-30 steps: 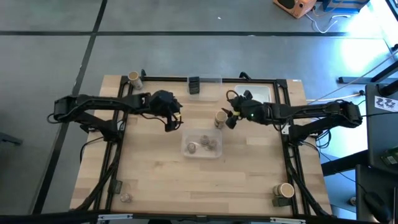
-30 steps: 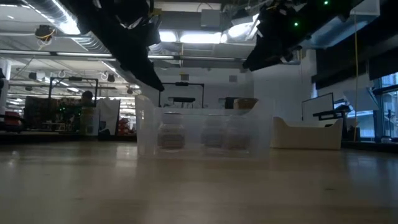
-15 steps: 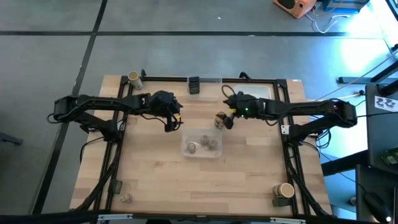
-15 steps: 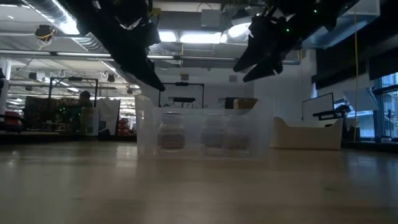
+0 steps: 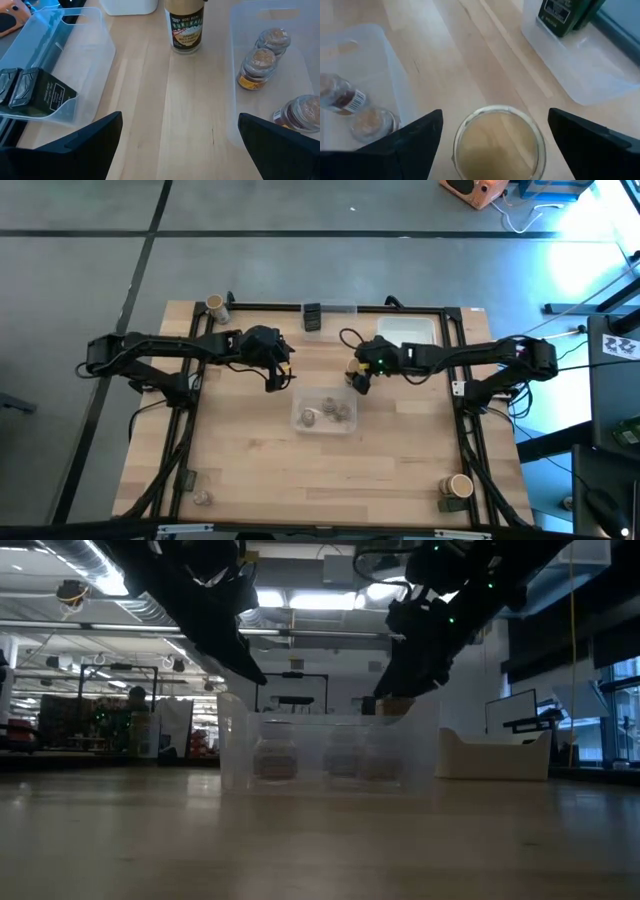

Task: Sort spices by type
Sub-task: Put the bottom left brown seasoning bottle into the white bin

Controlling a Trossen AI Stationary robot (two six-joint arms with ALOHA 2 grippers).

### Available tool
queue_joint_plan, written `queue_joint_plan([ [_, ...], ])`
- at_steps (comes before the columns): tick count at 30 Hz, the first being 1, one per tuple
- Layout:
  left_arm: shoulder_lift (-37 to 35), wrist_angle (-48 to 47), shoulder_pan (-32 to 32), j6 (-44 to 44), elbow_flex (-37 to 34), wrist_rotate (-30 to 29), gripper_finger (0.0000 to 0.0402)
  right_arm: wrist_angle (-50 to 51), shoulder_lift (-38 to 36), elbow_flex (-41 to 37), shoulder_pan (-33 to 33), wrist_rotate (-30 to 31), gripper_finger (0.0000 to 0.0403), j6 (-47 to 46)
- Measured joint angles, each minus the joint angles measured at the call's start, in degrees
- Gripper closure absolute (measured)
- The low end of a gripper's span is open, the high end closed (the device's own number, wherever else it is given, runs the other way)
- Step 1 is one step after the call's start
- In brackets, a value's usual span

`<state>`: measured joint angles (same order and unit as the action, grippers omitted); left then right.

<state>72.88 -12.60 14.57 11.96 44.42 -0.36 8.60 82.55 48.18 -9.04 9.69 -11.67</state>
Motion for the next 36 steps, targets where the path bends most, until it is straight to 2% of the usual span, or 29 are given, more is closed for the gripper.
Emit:
queue_joint_plan([
  [5,0.0,0.0,0.0,-0.13,0.0,0.0,0.0023,3.86,0.1,0.0,0.0,0.9,0.0044,-0.73],
  [14,0.0,0.5,0.0,-0.02,0.0,0.0,0.0023,3.99,1.43,0.0,0.0,1.19,0.0047,-1.5],
  [17,0.02,0.9,0.0,-0.02,0.0,-0.01,0.0023,2.74,2.73,0.0,0.02,1.2,0.0066,-1.5],
  [21,0.02,1.6,-0.02,-0.02,0.0,-0.02,0.0023,1.5,3.4,0.0,0.02,1.29,0.012,-1.36],
  [24,0.02,1.56,-0.02,0.0,0.0,0.0,0.0023,1.63,3.24,0.0,0.05,2.03,0.0123,-1.05],
  [30,0.02,1.54,-0.02,0.0,0.0,0.0,0.0023,3.08,-1.77,-0.13,0.06,3.49,0.0123,-0.01],
  [36,0.02,1.14,-0.02,-1.06,0.0,0.0,0.0023,9.4,-10.63,-0.13,0.0,11.67,0.0123,0.08],
])
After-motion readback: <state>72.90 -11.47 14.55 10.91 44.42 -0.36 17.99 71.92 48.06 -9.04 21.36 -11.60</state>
